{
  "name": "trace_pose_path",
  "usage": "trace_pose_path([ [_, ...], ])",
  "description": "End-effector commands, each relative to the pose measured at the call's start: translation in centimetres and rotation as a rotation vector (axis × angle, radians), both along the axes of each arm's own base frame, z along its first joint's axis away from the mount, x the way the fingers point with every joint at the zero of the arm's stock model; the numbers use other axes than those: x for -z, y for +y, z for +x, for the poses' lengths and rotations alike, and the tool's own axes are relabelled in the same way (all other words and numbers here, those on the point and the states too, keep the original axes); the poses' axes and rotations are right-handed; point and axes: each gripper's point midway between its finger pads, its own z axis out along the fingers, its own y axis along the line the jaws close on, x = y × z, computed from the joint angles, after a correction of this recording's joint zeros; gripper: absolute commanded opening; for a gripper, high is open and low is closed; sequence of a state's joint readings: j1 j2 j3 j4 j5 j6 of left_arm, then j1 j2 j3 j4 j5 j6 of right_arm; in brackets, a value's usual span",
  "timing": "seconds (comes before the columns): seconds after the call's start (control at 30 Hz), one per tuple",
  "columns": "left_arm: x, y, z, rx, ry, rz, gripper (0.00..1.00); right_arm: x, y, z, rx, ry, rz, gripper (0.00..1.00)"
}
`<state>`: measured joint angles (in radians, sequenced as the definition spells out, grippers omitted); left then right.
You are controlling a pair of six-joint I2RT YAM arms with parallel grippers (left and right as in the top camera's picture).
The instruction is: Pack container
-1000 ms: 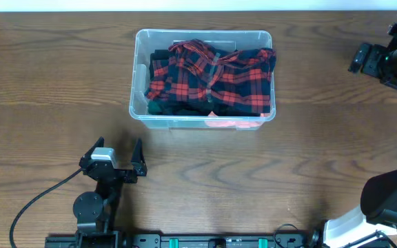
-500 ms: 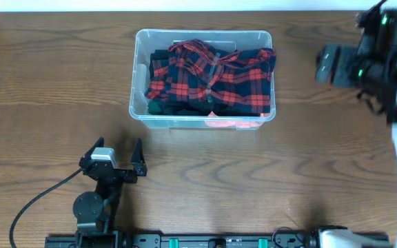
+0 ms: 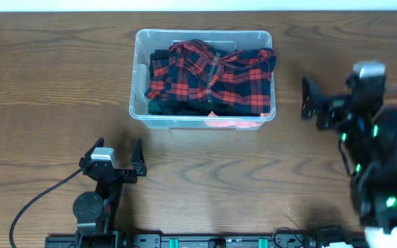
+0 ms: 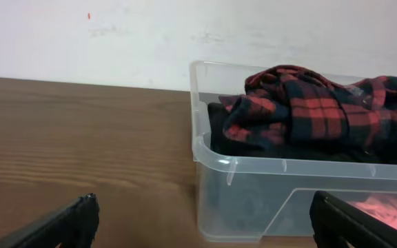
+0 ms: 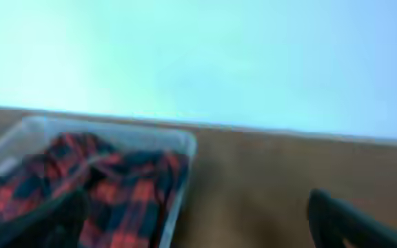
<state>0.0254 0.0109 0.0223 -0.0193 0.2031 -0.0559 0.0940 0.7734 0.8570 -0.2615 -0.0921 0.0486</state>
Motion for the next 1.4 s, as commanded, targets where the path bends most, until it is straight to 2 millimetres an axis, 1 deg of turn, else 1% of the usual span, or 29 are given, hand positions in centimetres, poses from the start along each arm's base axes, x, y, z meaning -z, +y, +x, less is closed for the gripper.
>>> trace_pose_path([
  [0.0, 1.5, -0.1, -0.1, 0.007, 0.046, -0.011, 0.98, 2.4, 0.8, -1.8, -0.063, -0.073, -0.039, 0.99],
  [0.23, 1.5, -0.1, -0.1, 0.007, 0.046, -0.011, 0.98, 6.1, 0.4, -4.4, -0.051, -0.225, -0.029, 0.99],
  [0.43, 1.5, -0.1, -0.1, 0.007, 0.046, -0.011, 0.98, 10.3, 0.2, -5.5, -0.046, -0.232, -0.028, 0.99],
  [0.6, 1.5, -0.1, -0.1, 0.007, 0.046, -0.011, 0.98, 12.9, -0.2, -5.9, -0.032, -0.225, -0.019, 0.99],
  [0.87, 1.5, -0.1, -0.1, 0.007, 0.046, -0.011, 0.98, 15.0, -0.3, -6.1, -0.027, -0.220, -0.020, 0.99],
  [1.2, 1.5, -0.1, -0.1, 0.007, 0.046, -0.011, 0.98, 17.4, -0.4, -6.5, -0.027, -0.125, -0.026, 0.99],
  [1.37, 1.5, -0.1, -0.1, 0.007, 0.046, -0.011, 0.98, 17.5, -0.5, -6.6, -0.020, -0.123, -0.031, 0.99],
])
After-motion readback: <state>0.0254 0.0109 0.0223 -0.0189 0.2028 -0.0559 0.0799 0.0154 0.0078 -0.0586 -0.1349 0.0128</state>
